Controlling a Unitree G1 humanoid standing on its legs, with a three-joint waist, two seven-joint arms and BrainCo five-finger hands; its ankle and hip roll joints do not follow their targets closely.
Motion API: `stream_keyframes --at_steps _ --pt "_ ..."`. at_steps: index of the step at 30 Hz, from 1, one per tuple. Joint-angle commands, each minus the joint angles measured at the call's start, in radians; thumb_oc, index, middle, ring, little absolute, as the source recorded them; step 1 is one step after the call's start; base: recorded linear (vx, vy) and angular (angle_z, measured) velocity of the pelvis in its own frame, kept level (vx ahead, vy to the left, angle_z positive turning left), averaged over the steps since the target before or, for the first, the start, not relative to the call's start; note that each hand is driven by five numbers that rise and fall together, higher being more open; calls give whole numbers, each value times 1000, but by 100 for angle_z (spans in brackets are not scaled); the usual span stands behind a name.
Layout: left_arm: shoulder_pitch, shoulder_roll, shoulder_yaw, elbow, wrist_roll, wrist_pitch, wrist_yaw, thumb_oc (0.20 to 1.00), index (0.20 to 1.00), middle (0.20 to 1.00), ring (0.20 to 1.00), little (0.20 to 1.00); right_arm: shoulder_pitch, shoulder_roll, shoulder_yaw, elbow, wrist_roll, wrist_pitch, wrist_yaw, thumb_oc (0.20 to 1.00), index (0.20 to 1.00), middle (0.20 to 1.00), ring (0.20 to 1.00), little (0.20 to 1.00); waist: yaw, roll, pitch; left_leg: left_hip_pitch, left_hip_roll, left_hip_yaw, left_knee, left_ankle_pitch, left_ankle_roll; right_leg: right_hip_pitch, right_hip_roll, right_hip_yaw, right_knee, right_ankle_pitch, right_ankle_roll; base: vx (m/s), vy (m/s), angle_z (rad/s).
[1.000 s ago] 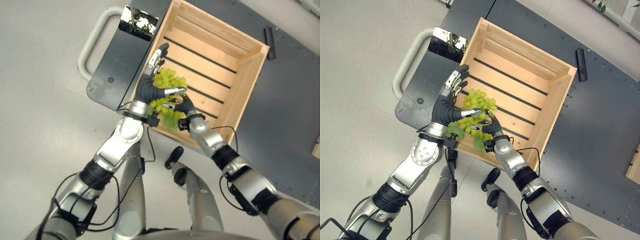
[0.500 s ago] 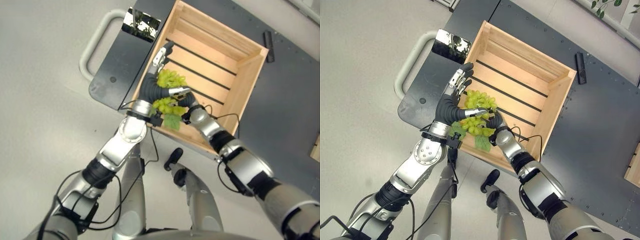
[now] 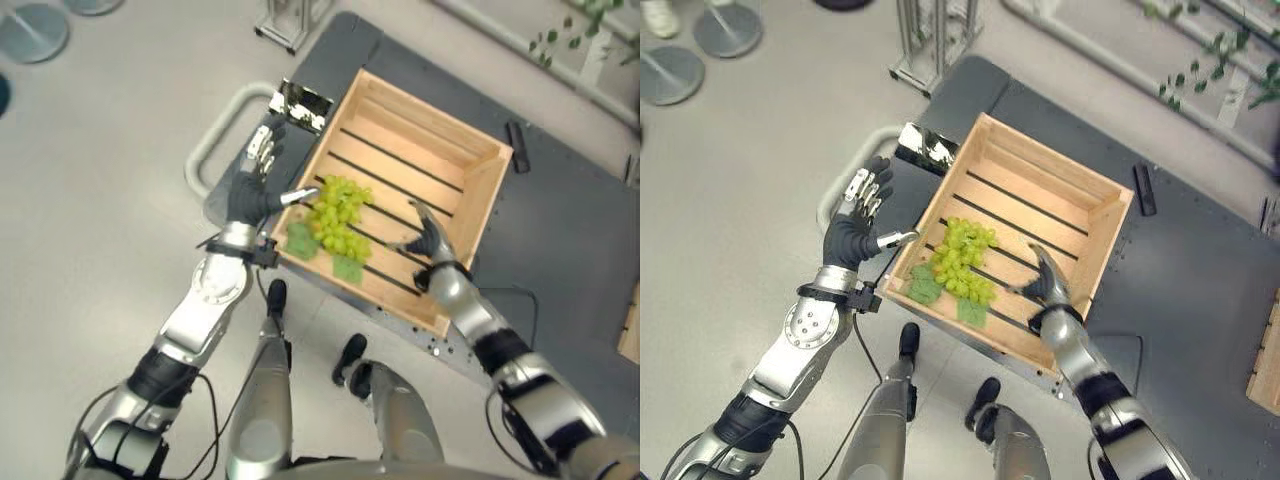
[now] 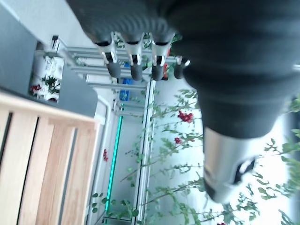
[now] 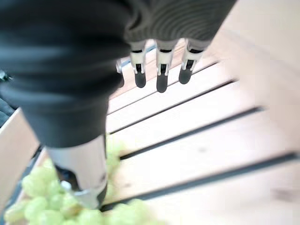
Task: Pick up the fruits from the basket on one side to the basket on the other side
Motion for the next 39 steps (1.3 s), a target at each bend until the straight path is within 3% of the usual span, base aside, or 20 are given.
stream_keyframes --at_steps 1,6,7,8,9,10,11,14,18,20,21,26,39 --pt "36 -40 21 -63 1 -58 -59 1000 1000 1000 1000 1000 -9 -22 -55 -61 57 -65 20 1000 1000 1000 1000 1000 12 33 -55 83 22 13 29 -106 4 27 12 -61 -159 142 32 9 -220 -15" --pt "138 -32 53 -100 -21 -46 -106 1000 1000 1000 1000 1000 123 -33 -104 -118 86 -89 34 1000 1000 1000 1000 1000 -19 83 -103 90 40 -43 -3 -20 -54 111 56 -112 -240 120 -3 -51 -208 38" --pt "143 -37 58 -103 -27 -44 -113 1000 1000 1000 1000 1000 141 -42 -116 -150 75 -91 38 1000 1000 1000 1000 1000 -32 92 -108 83 43 -26 5 -13 -59 123 52 -133 -253 122 -8 -86 -99 69" --pt "143 -41 62 -102 -30 -42 -121 1000 1000 1000 1000 1000 148 -56 -125 -162 64 -97 37 1000 1000 1000 1000 1000 -45 93 -113 84 58 22 21 -20 -54 130 41 -155 -257 120 -9 -126 -65 90" --pt "145 -51 64 -101 -33 -41 -128 1000 1000 1000 1000 1000 157 -74 -129 -181 51 -105 41 1000 1000 1000 1000 1000 -70 92 -122 89 94 131 63 -37 -48 131 24 -188 -259 126 -12 -162 -50 94" --pt "148 -56 54 -104 -38 -39 -165 1000 1000 1000 1000 1000 165 -91 -123 -193 20 -106 49 1000 1000 1000 1000 1000 -78 90 -142 108 121 181 119 -87 -39 134 7 -209 -264 128 -20 -128 -35 99" --pt "148 -56 55 -104 -39 -39 -166 1000 1000 1000 1000 1000 166 -91 -123 -194 20 -106 49 1000 1000 1000 1000 1000 -78 91 -143 107 122 181 123 -90 -39 134 7 -209 -264 128 -20 -105 -49 97" --pt "136 -69 33 -109 -54 -39 -185 1000 1000 1000 1000 1000 156 -117 -121 -225 -7 -114 70 1000 1000 1000 1000 1000 -81 86 -140 126 108 163 185 -177 -23 128 -10 -227 -254 136 -24 -87 -13 57" --pt "95 -79 -2 -122 -70 -38 -181 1000 1000 1000 1000 1000 78 -163 -94 -254 -54 -124 55 1000 1000 1000 1000 1000 -76 107 -110 134 113 165 34 -126 -30 57 -20 -260 -221 170 5 -143 87 42" --pt "63 -60 -34 -132 -89 -51 -189 1000 1000 1000 1000 1000 -21 -217 -43 -231 -103 -127 24 1000 1000 1000 1000 1000 -62 93 -79 112 107 144 17 -128 -39 9 -42 -253 -192 177 25 -71 81 50" --pt "60 -59 -33 -132 -89 -52 -189 1000 1000 1000 1000 1000 -28 -216 -41 -226 -103 -129 22 1000 1000 1000 1000 1000 -62 93 -72 99 105 155 20 -108 -31 0 -48 -269 -193 196 16 -70 44 68" --pt "16 12 -16 -168 -97 -70 -181 1000 1000 1000 1000 1000 -179 -260 81 -178 -185 -105 35 1000 1000 1000 1000 1000 -10 30 -23 22 88 125 38 -124 -36 -57 -74 -256 -173 204 35 11 -14 20" --pt "-50 -1 -78 -143 -63 -69 -169 1000 1000 1000 1000 1000 -409 -446 307 -4 -334 -96 93 1000 1000 1000 1000 1000 40 4 6 -96 57 76 66 -129 -24 -118 -94 -296 -188 236 55 6 45 13"
